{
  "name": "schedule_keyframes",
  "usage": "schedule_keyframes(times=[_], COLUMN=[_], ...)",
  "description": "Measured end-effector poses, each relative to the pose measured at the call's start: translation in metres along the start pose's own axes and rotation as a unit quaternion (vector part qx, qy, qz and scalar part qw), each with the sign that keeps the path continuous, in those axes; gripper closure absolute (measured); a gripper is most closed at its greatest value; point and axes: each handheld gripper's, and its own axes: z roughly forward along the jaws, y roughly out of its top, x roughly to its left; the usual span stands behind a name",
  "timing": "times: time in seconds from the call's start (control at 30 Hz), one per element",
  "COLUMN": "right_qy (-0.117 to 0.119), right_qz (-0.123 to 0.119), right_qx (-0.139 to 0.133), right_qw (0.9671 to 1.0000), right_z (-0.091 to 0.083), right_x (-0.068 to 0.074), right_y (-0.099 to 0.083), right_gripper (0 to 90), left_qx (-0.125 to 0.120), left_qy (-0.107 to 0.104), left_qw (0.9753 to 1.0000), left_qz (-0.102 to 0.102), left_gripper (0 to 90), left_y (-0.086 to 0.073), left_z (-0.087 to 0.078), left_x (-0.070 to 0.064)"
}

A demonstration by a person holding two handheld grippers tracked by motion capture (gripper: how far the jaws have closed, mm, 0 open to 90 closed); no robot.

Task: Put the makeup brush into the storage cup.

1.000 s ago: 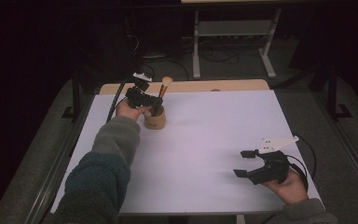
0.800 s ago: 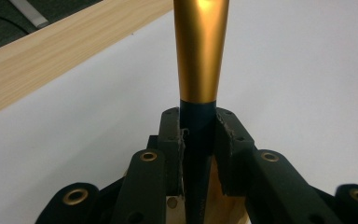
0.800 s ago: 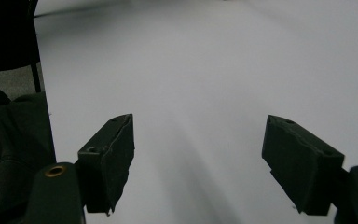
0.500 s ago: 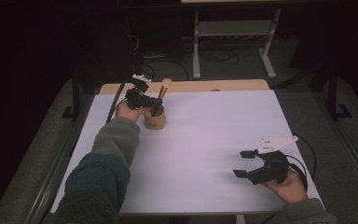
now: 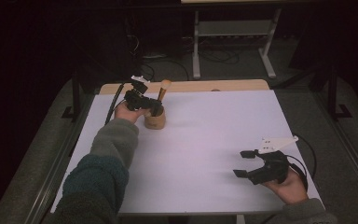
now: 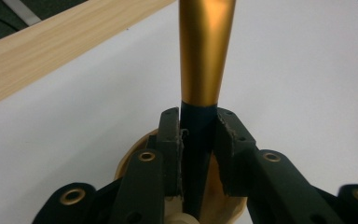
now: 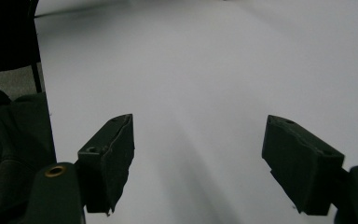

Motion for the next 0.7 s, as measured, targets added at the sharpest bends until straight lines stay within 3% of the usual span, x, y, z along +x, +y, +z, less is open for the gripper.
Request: schedule_keyframes(times=[0.17,0.33,0.7], right_qy=[0.0,0.001,-0.009], right_qz=[-0.001,-0.001,0.002], right_qx=[0.0,0.0,-0.002], right_qw=[1.0,1.0,1.0], right_z=[0.001,0.002,0.0], right_x=[0.001,0.001,-0.001], right_y=[0.001,0.001,0.0], right_gripper=[24.3,24.3,23.7], left_qx=[-0.014,-0.01,-0.018], left_qy=[0.004,0.004,0.002], left_qw=[0.9999,0.9999,0.9998], left_qz=[-0.006,0.007,0.01], left_gripper=[67.5,66.1,63.1], left_y=[0.001,0.003,0.004], left_z=[-0.006,-0.012,-0.025], left_x=[-0.002,-0.002,-0.009])
